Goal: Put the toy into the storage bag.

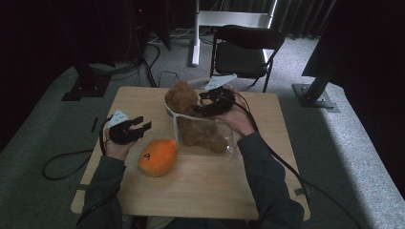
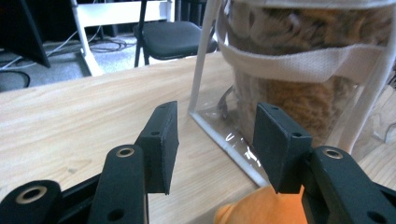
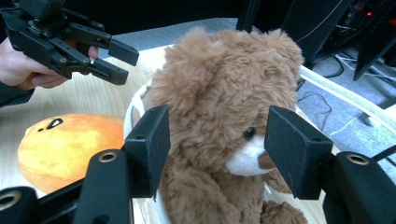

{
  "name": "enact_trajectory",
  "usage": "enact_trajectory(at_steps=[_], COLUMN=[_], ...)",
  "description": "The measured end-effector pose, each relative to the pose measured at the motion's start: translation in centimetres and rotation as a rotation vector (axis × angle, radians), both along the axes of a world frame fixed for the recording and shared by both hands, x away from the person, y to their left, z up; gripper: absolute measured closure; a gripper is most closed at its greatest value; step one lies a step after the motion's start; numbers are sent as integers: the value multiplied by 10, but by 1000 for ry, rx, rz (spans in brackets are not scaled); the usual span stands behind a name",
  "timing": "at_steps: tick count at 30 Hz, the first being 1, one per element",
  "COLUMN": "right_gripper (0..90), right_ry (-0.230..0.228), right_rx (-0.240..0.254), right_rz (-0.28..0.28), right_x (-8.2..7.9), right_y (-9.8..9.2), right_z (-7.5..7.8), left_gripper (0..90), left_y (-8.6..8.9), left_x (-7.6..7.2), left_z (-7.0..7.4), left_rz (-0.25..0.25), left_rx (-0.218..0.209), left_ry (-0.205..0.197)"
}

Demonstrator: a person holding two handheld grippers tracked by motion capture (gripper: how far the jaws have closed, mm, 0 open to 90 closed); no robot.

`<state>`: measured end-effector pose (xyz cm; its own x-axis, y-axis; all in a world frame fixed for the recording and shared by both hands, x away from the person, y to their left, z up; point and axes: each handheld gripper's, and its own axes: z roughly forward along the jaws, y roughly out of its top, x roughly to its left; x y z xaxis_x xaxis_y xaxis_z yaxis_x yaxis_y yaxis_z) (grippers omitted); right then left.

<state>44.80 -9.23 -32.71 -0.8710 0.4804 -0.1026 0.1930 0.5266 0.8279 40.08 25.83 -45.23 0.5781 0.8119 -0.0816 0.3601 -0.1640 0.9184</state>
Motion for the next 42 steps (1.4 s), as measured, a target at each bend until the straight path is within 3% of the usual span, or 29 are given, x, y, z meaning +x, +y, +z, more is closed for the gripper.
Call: enact_trajectory(at_steps=[4,22,30,42], right_gripper=[391,370,366,372], right_ry=[4,-43,-29,-17], right_rx=[20,-13,-10,-17], right_rz=[19,76,99,126], right_x=[-9,-41,-46,-57], right_y=[3,20,25,34], right_z=[1,-7,-11,-19], left_gripper=[506,502,501,500], left_y=[3,12,15,18], left_x=[-1,-4,-2,-5], left_z=[-4,-19,-28,-42], left_rz=[14,39,46,65], left_rx=[4,9,20,44], left_ry=[11,66,107,130])
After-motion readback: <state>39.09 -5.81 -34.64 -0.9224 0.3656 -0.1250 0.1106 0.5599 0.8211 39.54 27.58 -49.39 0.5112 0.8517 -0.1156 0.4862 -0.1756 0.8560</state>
